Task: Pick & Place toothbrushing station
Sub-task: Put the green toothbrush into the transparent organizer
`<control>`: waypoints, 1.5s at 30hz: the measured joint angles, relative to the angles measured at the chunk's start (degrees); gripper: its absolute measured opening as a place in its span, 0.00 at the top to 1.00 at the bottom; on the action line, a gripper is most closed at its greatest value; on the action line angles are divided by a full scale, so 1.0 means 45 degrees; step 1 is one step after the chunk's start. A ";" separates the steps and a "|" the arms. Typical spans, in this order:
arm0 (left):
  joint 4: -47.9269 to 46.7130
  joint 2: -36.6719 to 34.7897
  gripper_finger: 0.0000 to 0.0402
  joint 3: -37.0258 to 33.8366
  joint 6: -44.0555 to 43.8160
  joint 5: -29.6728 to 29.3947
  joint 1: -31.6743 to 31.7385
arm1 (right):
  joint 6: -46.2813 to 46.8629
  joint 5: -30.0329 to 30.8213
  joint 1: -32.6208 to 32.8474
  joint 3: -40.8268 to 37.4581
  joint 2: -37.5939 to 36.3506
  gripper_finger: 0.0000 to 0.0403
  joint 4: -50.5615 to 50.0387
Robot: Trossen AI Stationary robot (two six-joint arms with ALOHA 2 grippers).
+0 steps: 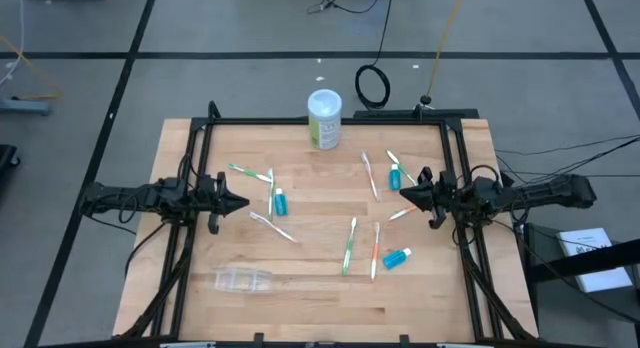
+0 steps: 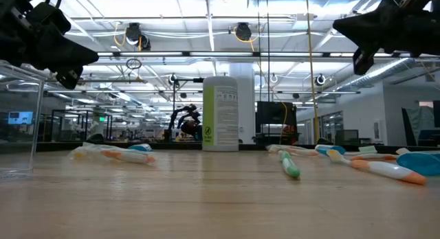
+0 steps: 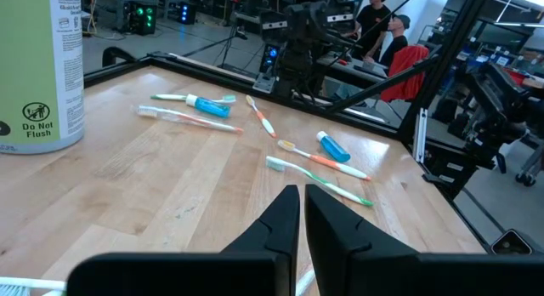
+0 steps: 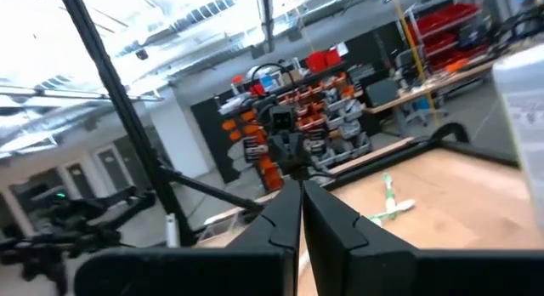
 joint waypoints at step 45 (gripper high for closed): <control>0.0005 0.0003 0.94 0.0000 0.0000 -0.0005 0.0000 | 0.4270 0.4256 -0.4114 0.4039 0.6101 0.59 -1.4344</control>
